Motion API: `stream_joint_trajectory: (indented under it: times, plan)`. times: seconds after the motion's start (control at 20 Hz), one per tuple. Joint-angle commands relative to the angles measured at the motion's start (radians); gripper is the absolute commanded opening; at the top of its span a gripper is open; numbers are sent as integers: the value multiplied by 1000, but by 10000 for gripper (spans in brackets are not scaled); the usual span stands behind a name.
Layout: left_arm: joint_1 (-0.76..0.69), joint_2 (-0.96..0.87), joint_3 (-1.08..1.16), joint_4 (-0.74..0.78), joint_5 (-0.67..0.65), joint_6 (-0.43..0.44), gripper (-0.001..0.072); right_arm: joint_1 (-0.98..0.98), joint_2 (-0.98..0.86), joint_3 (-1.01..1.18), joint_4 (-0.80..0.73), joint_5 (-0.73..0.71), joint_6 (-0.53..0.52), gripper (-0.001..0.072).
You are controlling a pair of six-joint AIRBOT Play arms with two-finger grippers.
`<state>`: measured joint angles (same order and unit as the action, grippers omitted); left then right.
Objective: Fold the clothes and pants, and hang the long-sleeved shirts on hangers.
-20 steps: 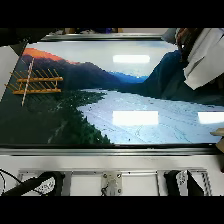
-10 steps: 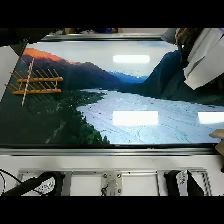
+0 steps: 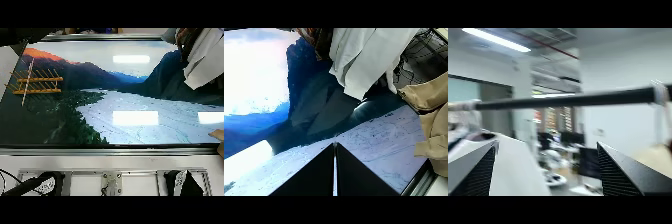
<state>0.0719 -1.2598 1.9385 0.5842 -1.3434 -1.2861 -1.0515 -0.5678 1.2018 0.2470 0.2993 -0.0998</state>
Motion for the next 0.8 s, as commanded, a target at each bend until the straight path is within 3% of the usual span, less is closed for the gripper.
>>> stream_joint_trajectory:
  times: [0.0,0.05,0.2,0.35,0.45,0.6,0.75]
  plan:
    - [0,0,0,0,0,0,23,25,39,-2,-16,554,162,638]
    - [0,0,-1,0,0,0,23,76,28,-3,-40,608,187,579]
    - [-11,2,-4,57,-12,-3,22,343,-20,-3,-274,680,243,585]
    - [-90,61,-123,281,1,-58,22,681,-80,-4,-641,727,473,585]
    - [-156,109,-252,323,47,-57,22,895,-151,-9,-841,783,623,585]
    - [-241,155,-426,324,109,-57,23,1139,-262,-48,-933,816,747,585]
    - [-290,158,-517,330,126,-56,23,1299,-370,-76,-932,816,763,584]
